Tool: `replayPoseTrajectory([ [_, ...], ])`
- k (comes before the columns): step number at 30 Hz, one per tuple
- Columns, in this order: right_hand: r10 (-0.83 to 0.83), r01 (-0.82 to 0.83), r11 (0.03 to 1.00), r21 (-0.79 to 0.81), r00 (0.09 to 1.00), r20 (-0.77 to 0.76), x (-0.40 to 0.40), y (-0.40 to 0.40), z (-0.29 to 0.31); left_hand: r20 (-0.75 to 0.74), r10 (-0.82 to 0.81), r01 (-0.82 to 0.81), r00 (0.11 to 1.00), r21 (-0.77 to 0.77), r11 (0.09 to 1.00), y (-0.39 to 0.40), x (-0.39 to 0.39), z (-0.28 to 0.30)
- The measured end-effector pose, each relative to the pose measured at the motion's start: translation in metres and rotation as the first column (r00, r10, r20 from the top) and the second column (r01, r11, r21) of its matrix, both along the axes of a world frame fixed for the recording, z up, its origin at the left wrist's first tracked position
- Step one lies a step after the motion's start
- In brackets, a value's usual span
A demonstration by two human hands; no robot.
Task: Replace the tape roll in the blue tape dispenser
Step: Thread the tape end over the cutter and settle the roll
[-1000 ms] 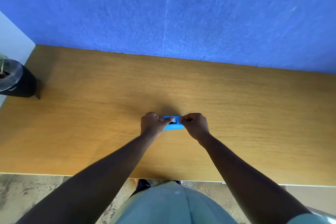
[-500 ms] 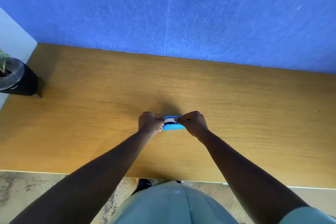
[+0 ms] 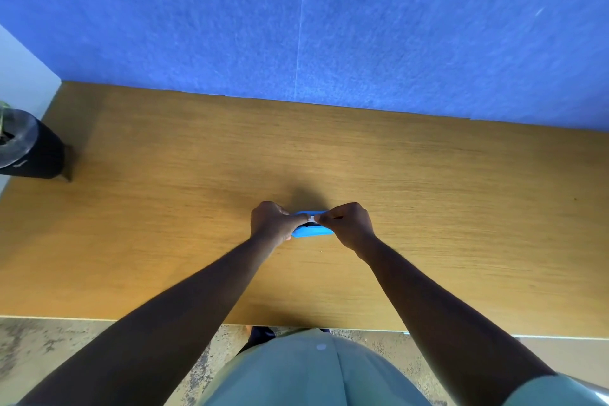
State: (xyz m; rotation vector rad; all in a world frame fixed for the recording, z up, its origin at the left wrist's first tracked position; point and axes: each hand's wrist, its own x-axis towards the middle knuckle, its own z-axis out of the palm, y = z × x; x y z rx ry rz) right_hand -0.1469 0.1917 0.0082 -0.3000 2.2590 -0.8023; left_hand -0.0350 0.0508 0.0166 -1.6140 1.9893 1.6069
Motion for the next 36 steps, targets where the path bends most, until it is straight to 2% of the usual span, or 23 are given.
replayPoseTrajectory([
  [17, 0.000, 0.000, 1.000, -0.016, 1.000, -0.018, 0.0009, 0.0003, -0.0032, -0.013, 0.014, -0.014, 1.000, -0.012, 1.000, 0.0041, 0.0027, 0.0043],
  [25, 0.001, -0.002, 1.000, -0.021, 0.999, -0.034, 0.0036, -0.0011, -0.0021, 0.011, -0.029, 0.030, 1.000, -0.082, 0.996, 0.0071, -0.0007, 0.0066],
  [36, -0.004, 0.003, 1.000, -0.015, 1.000, -0.012, 0.0018, -0.0002, -0.0015, -0.031, -0.003, 0.002, 1.000, -0.029, 1.000, 0.0053, 0.0049, 0.0024],
])
